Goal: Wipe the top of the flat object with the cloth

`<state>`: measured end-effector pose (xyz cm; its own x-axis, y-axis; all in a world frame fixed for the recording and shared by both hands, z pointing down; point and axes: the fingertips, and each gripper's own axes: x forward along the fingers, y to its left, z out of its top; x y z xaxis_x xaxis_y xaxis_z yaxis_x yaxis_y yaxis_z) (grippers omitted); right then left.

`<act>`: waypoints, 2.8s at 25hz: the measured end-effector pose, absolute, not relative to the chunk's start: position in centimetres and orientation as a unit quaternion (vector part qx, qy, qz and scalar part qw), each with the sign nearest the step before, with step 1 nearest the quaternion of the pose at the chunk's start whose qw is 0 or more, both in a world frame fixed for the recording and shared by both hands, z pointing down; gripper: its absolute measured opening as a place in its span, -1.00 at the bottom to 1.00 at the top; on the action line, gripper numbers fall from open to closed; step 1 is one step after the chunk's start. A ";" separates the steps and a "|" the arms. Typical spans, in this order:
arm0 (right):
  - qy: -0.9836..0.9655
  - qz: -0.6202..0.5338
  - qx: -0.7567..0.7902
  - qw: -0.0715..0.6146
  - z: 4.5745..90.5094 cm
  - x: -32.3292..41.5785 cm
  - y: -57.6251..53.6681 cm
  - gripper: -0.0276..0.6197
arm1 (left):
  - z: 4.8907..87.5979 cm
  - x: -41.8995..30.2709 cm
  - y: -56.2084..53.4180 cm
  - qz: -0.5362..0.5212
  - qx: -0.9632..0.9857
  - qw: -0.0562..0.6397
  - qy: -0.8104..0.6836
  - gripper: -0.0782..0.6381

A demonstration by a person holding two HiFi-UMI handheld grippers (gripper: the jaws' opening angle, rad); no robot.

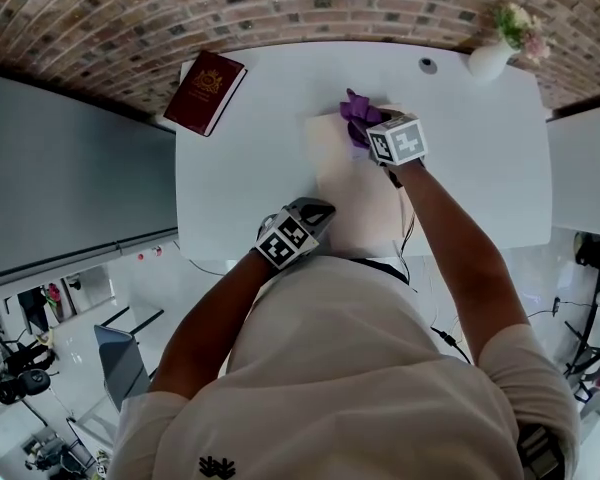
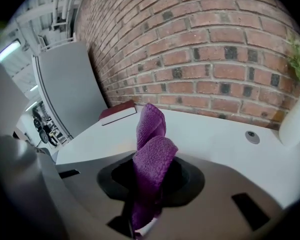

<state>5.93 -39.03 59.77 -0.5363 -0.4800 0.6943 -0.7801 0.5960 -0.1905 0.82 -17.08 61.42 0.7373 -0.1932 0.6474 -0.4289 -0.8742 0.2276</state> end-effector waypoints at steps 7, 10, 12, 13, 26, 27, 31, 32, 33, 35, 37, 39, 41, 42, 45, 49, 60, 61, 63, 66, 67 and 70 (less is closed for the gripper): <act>-0.825 0.253 0.409 0.297 60.0 12.0 -40.8 -0.53 | 61.5 1.2 -17.2 0.322 0.910 0.188 -0.180 -0.71; -0.818 0.251 0.424 0.298 60.1 14.4 -41.6 -0.53 | 61.6 1.3 -17.2 0.323 0.910 0.189 -0.180 -0.71; -0.811 0.251 0.435 0.300 60.2 16.1 -42.0 -0.53 | 61.6 1.3 -17.2 0.324 0.909 0.191 -0.182 -0.71; -0.808 0.252 0.440 0.301 60.2 16.9 -42.2 -0.53 | 61.6 1.3 -17.2 0.325 0.908 0.192 -0.184 -0.71; -0.817 0.232 0.437 0.297 58.8 19.3 -41.2 -0.52 | 61.5 1.6 -17.1 0.338 0.896 0.215 -0.191 -0.71; -0.820 0.230 0.436 0.292 58.3 19.2 -40.6 -0.52 | 61.5 1.5 -17.1 0.338 0.895 0.220 -0.193 -0.71; -0.835 0.223 0.421 0.275 56.2 18.6 -37.0 -0.52 | 61.2 1.3 -16.8 0.336 0.890 0.232 -0.204 -0.71; -0.839 0.221 0.418 0.270 55.6 18.5 -36.0 -0.52 | 61.1 1.2 -16.8 0.335 0.889 0.231 -0.207 -0.71; -0.842 0.221 0.416 0.264 55.0 18.5 -34.8 -0.52 | 61.0 1.0 -16.8 0.333 0.889 0.232 -0.211 -0.71; -0.845 0.232 0.414 0.245 54.1 18.3 -32.3 -0.53 | 60.0 0.4 -16.6 0.318 0.890 0.243 -0.219 -0.71; -0.850 0.244 0.412 0.221 53.3 17.9 -29.8 -0.52 | 58.3 -0.3 -16.8 0.286 0.894 0.256 -0.231 -0.71; -0.851 0.255 0.410 0.207 52.6 17.4 -27.2 -0.52 | 56.5 -1.0 -17.0 0.257 0.898 0.265 -0.239 -0.71; -0.848 0.264 0.411 0.205 52.4 17.0 -24.7 -0.52 | 54.8 -1.8 -17.0 0.233 0.900 0.272 -0.248 -0.71; -0.848 0.266 0.411 0.205 52.4 16.8 -23.6 -0.52 | 54.0 -2.2 -17.0 0.223 0.901 0.273 -0.251 -0.71; -0.849 0.260 0.411 0.206 51.6 15.9 -21.1 -0.52 | 51.9 -3.4 -17.0 0.202 0.905 0.270 -0.259 -0.71; -0.848 0.260 0.417 0.200 50.6 14.7 -18.7 -0.52 | 49.9 -4.7 -16.6 0.193 0.911 0.259 -0.256 -0.71; -0.852 0.249 0.411 0.209 49.0 8.4 -14.0 -0.52 | 45.8 -8.5 -15.9 0.161 0.924 0.244 -0.247 -0.71; -0.853 0.245 0.411 0.210 48.9 7.9 -13.9 -0.52 | 45.6 -8.9 -15.8 0.159 0.925 0.241 -0.246 -0.71; -0.852 0.242 0.414 0.210 48.7 6.9 -13.7 -0.52 | 45.4 -9.7 -15.6 0.157 0.927 0.238 -0.242 -0.71; -0.851 0.241 0.417 0.210 48.7 5.3 -13.4 -0.52 | 45.5 -11.3 -15.1 0.157 0.928 0.240 -0.240 -0.71; -0.851 0.240 0.417 0.211 48.7 4.8 -13.3 -0.52 | 45.6 -11.8 -15.1 0.156 0.928 0.240 -0.239 -0.71; -0.851 0.237 0.419 0.212 48.7 3.5 -13.0 -0.52 | 45.6 -13.1 -14.7 0.155 0.928 0.241 -0.237 -0.71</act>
